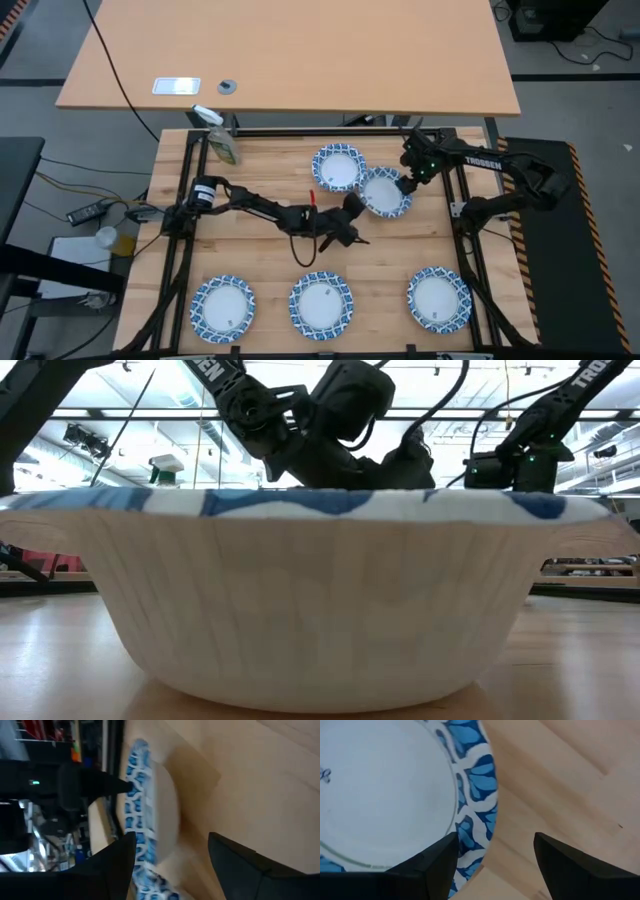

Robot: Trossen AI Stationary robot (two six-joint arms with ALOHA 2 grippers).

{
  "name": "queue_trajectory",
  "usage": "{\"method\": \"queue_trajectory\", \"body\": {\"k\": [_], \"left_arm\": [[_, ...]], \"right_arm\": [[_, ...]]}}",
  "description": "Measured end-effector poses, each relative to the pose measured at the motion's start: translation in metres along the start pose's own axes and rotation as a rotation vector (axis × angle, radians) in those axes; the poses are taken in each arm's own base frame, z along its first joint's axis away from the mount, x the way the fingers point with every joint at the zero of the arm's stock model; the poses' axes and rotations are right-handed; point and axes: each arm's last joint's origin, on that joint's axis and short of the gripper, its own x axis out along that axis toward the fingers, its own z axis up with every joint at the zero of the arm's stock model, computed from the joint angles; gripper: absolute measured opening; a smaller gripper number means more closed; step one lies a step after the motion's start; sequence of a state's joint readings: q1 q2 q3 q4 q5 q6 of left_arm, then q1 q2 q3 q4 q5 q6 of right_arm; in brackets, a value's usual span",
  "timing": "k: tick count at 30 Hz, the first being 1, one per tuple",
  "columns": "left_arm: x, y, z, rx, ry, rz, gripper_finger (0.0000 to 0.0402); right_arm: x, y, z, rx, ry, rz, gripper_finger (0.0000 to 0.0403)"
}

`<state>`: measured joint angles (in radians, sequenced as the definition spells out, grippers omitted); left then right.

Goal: Nest bowls inside each other
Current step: Stack the blue white patterned bowl on top of the other blue white patterned bowls

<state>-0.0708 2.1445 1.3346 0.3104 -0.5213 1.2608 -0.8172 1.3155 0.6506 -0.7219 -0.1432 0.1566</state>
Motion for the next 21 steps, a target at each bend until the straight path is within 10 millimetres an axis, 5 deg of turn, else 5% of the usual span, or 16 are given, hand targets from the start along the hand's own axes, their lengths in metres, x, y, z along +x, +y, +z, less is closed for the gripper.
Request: {"method": "queue_trajectory", "body": {"k": [21], "left_arm": [[0.019,0.014,-0.035,0.142,0.008,0.021,0.0234]], "right_arm": [[0.001,0.004,-0.001,-0.022,0.003,-0.016,0.0240]]}}
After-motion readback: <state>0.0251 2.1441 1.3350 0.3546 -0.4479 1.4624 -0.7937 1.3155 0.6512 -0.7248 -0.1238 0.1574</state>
